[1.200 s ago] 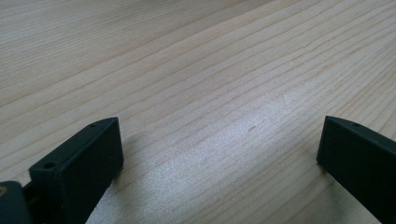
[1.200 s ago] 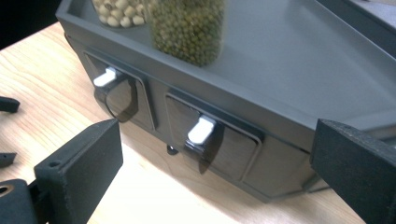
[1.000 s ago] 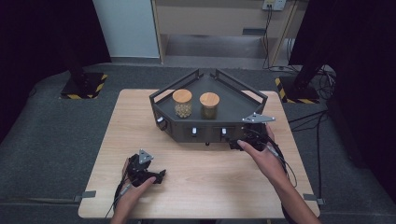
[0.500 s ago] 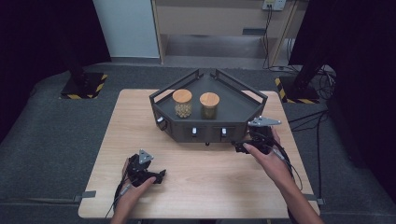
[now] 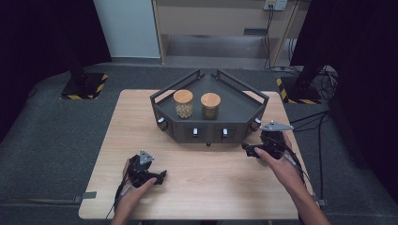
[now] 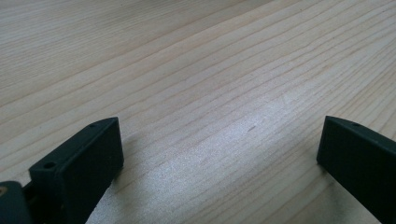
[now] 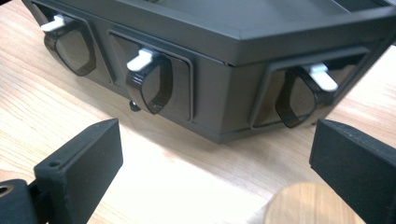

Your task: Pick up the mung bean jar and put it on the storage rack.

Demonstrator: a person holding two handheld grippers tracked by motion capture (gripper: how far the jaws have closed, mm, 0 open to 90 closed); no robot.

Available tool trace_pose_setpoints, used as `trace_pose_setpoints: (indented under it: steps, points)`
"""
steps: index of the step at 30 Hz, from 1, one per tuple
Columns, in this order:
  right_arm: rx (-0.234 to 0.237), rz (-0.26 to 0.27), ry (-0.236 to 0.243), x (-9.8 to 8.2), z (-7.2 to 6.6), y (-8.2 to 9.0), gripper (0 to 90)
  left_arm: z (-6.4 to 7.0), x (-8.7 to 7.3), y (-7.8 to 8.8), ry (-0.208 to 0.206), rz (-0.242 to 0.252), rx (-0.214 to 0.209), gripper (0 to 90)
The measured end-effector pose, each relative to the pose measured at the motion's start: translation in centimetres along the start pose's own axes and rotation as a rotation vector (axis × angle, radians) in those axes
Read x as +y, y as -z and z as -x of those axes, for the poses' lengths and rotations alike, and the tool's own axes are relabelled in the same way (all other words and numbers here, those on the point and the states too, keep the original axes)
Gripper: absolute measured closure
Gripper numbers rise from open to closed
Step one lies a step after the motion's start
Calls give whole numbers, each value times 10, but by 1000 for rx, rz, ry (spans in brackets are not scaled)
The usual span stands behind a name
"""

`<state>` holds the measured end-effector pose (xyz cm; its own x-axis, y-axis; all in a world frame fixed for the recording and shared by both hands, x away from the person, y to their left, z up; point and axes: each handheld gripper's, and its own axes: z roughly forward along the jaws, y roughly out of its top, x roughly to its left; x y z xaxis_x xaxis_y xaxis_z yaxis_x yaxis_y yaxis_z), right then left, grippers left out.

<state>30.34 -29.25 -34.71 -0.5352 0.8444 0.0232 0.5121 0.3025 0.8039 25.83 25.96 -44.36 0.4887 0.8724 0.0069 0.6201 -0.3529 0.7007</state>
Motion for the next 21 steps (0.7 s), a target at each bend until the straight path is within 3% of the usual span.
trace_pose_setpoints:
  steps: [21]
  points:
    - [-27, -6, -54, -21, 22, 17, 29, 0, 0, 0, 0, 0, 0, 0]
